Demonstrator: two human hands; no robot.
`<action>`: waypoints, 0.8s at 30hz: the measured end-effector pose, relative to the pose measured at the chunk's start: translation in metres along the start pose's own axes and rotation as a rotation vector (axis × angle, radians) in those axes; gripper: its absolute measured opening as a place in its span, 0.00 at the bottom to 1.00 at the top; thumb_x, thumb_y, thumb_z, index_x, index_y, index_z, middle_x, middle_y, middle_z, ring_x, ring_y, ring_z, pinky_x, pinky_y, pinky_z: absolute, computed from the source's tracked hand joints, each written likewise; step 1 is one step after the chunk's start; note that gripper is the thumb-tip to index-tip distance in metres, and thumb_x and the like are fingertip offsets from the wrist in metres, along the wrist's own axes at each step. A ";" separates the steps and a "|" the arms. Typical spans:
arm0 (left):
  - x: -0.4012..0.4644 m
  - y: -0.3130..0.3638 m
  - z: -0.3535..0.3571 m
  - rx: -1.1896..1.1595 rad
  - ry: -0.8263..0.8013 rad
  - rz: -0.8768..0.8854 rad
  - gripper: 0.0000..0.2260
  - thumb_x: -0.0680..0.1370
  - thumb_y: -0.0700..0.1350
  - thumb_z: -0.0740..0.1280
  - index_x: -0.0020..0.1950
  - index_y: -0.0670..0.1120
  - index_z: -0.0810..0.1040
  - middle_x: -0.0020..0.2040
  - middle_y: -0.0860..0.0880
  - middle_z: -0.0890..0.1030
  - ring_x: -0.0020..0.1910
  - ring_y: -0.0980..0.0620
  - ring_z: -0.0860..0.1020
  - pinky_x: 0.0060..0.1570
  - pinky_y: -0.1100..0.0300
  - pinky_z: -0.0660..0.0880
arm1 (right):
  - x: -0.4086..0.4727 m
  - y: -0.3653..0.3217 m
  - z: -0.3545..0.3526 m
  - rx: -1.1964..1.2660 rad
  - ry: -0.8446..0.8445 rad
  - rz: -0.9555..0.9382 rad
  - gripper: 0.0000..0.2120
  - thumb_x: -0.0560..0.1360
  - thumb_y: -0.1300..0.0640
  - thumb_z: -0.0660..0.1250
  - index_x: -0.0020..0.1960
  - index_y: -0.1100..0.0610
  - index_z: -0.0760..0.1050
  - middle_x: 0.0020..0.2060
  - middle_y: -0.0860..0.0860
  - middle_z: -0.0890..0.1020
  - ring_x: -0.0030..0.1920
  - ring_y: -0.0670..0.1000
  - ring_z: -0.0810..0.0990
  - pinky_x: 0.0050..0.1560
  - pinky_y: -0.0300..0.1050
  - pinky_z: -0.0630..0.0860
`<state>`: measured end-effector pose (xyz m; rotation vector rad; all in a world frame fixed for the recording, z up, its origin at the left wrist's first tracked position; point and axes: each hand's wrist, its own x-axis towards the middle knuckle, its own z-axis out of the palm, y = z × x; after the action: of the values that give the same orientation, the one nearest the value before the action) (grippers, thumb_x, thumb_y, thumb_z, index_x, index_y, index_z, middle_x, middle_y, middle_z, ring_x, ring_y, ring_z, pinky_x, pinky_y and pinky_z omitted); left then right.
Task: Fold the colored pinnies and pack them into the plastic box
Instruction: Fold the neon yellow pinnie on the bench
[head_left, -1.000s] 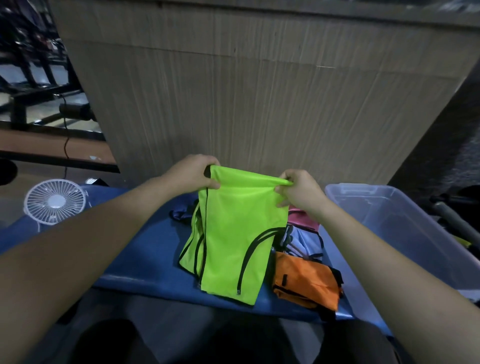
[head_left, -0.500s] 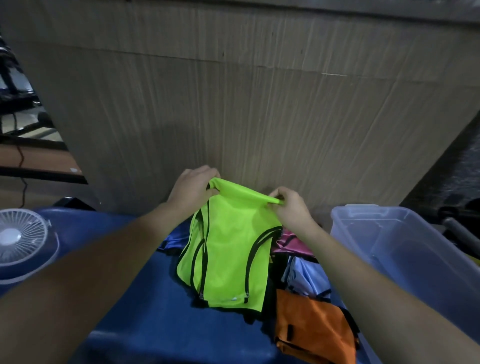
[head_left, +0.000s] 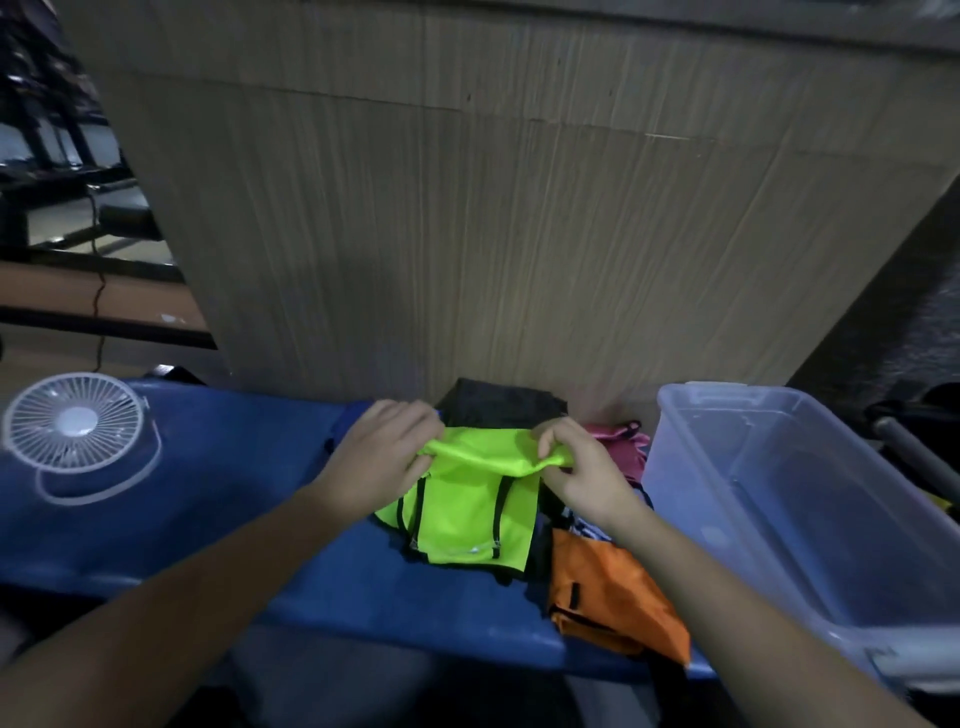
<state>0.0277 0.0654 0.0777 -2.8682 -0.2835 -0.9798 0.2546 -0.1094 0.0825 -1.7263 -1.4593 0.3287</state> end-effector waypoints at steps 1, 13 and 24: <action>-0.007 0.002 -0.001 0.020 -0.019 0.043 0.08 0.72 0.46 0.64 0.51 0.48 0.73 0.49 0.49 0.78 0.47 0.47 0.78 0.52 0.54 0.69 | -0.006 -0.001 0.001 0.005 -0.006 -0.001 0.11 0.64 0.65 0.61 0.42 0.51 0.71 0.51 0.53 0.77 0.57 0.45 0.75 0.56 0.30 0.67; -0.066 0.017 0.010 -0.093 -0.388 0.056 0.16 0.66 0.41 0.68 0.52 0.53 0.74 0.56 0.53 0.73 0.52 0.53 0.72 0.55 0.60 0.64 | -0.051 0.023 0.023 -0.393 -0.460 0.013 0.17 0.69 0.47 0.76 0.54 0.49 0.75 0.66 0.46 0.67 0.70 0.47 0.63 0.71 0.40 0.61; -0.006 -0.001 0.021 -0.230 -0.351 -0.481 0.25 0.78 0.59 0.65 0.74 0.54 0.69 0.71 0.54 0.71 0.69 0.52 0.69 0.65 0.52 0.63 | -0.001 0.030 0.026 -0.519 -0.066 0.257 0.30 0.74 0.51 0.72 0.73 0.51 0.67 0.67 0.49 0.72 0.65 0.56 0.70 0.62 0.50 0.66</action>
<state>0.0353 0.0688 0.0570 -3.2530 -0.9860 -0.5755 0.2579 -0.0985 0.0443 -2.3485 -1.4544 0.1458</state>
